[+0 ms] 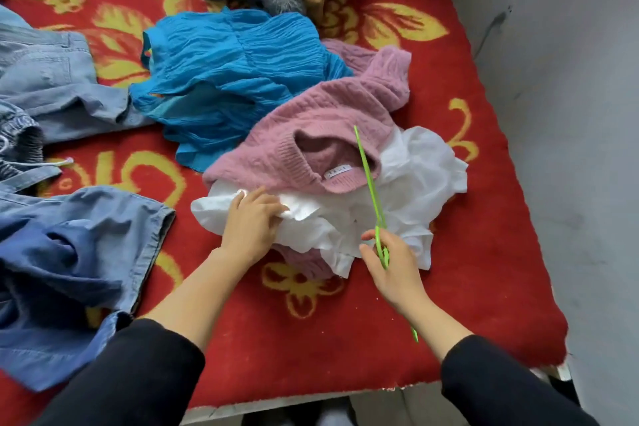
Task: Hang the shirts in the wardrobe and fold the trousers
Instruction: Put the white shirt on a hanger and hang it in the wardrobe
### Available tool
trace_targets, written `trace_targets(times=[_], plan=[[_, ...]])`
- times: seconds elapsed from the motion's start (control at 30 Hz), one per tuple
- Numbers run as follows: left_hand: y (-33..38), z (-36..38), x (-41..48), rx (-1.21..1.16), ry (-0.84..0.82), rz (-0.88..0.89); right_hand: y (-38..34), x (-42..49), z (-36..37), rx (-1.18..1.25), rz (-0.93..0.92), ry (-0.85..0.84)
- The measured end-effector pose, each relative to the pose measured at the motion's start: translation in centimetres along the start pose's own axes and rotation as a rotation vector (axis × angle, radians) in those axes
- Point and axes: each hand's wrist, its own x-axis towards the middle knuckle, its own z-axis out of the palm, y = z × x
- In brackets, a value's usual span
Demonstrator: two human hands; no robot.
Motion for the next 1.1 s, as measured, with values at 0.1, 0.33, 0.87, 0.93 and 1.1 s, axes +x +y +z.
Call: trace_targets(times=[0.1, 0.33, 0.87, 0.93, 1.1], plan=[[2.2, -3.0, -2.9, -0.396, -0.135, 0.036, -1.9, -0.1, 0.6, 0.058, 0.036, -0.055], [5.2, -8.5, -8.8, -0.805, -0.679, 0.028, -5.9, -0.2, 0.3, -0.041, 0.051, -0.160], [9.3, -32.0, -10.5, -0.954, -0.119, 0.076, -27.1, -3.8, -17.7, 0.098, -0.422, 0.328], [10.2, -36.0, -10.8, -0.873, 0.001, 0.123, -30.9, -4.8, -19.8, 0.157, -0.502, 0.391], [11.5, -44.7, -12.4, -0.694, 0.260, 0.183, -38.1, -7.1, -23.6, 0.203, -0.657, 0.533]])
